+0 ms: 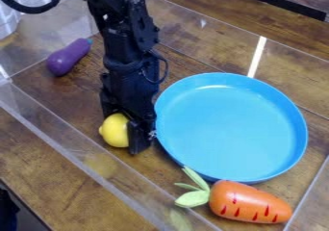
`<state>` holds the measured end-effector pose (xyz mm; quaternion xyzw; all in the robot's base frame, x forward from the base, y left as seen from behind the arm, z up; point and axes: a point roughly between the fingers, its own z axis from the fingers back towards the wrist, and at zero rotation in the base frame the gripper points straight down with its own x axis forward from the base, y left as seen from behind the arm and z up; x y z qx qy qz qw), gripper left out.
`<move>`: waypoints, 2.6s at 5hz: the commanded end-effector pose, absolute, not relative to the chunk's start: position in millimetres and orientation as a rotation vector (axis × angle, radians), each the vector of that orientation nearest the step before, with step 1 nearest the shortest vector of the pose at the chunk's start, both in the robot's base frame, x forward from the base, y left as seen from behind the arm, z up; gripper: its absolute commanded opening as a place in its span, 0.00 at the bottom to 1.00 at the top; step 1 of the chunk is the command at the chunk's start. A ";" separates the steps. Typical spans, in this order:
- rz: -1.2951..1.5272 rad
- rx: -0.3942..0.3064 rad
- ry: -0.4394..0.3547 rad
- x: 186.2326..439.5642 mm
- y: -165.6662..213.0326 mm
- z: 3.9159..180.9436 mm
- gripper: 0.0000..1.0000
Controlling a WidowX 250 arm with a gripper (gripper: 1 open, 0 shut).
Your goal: Put the lemon on the blue tray
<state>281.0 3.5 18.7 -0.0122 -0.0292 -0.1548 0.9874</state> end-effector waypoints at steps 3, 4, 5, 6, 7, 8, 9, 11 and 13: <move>-0.297 -0.036 -0.058 280.4 12.2 20.3 0.00; -0.309 -0.021 -0.063 284.2 10.3 27.9 0.00; -0.322 -0.005 -0.068 288.5 8.2 36.2 0.00; -0.336 0.008 -0.074 291.8 6.0 42.4 0.00; -0.355 0.029 -0.081 296.3 2.2 52.1 0.00; -0.380 0.059 -0.087 303.1 -4.0 66.1 0.00; -0.407 0.097 -0.093 319.6 -12.7 85.5 0.00; -0.396 0.137 -0.076 318.2 -15.0 108.8 0.00; -0.399 0.151 -0.073 314.2 -19.6 114.4 0.00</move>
